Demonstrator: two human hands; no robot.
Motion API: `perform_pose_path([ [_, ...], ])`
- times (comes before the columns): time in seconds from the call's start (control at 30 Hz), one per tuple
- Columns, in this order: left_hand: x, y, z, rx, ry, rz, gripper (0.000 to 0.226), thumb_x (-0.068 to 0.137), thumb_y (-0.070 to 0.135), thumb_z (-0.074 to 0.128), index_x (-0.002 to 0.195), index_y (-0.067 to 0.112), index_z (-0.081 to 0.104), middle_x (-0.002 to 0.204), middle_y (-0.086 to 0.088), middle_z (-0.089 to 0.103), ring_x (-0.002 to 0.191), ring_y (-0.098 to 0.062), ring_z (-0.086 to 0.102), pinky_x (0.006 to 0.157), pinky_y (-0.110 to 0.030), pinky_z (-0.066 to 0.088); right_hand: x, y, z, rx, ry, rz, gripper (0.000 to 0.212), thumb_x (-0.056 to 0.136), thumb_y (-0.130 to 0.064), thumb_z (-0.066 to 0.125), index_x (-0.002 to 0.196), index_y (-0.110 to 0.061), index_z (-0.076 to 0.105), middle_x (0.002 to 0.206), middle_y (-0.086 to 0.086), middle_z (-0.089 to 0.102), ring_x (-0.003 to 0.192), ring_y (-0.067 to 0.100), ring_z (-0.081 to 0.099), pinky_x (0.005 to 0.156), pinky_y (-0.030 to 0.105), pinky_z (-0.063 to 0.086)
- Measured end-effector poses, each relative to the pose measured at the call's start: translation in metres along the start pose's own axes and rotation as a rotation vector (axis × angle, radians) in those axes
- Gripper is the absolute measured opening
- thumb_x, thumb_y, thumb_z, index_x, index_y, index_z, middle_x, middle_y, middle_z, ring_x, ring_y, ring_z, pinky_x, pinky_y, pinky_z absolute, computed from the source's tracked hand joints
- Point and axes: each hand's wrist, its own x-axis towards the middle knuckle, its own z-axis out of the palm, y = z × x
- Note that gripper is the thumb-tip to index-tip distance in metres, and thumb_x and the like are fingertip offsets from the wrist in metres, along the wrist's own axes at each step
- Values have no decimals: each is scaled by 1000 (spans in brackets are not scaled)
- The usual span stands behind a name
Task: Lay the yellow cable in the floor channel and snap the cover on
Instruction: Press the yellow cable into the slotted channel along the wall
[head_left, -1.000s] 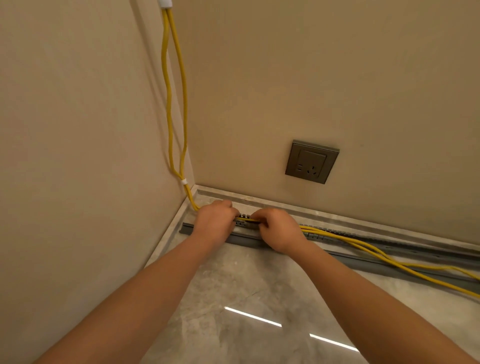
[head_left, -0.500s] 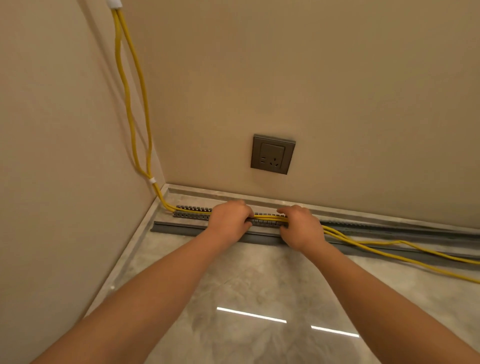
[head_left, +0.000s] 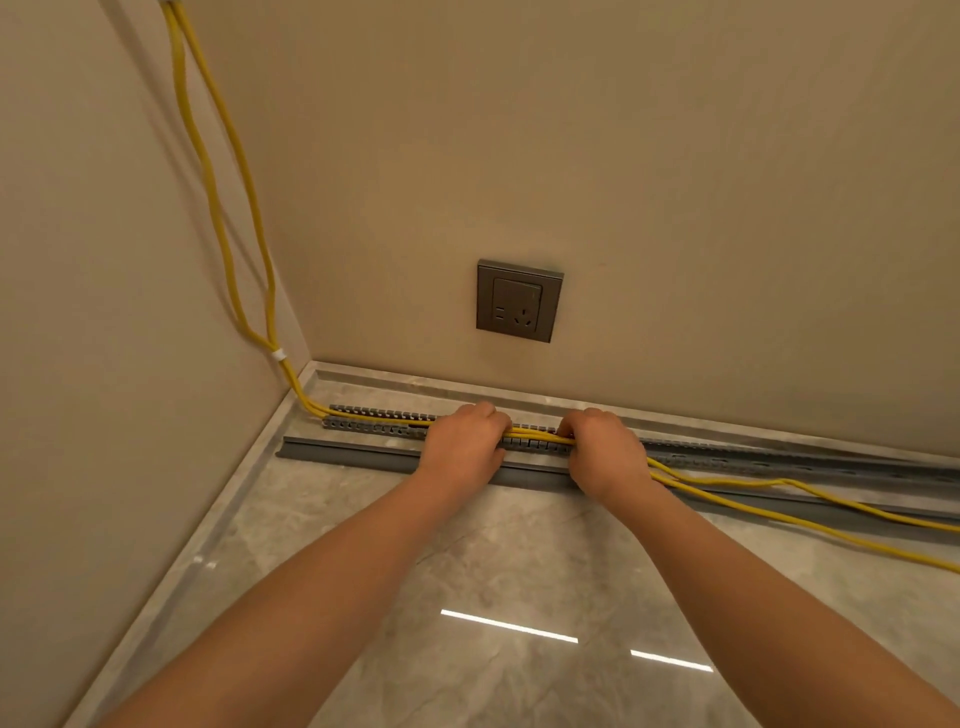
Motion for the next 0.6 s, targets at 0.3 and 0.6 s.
perform_pose_path([
  [0.3,9,7,4,115,-58,-54,27,93,21,55,117,23,68,108,-3,62,99,-25,61,75,-35,53,7,4,-10,-56,-28,-161,25,90,-7,47,113,-16,50,116,12,55,95,34,58,71,39,47],
  [0.6,22,8,3,175,-129,-85,26,91,14,61,114,24,70,112,-4,63,98,-26,63,76,-36,52,22,13,-40,173,-332,43,30,91,-42,45,94,-15,57,82,6,66,81,26,61,77,39,52],
])
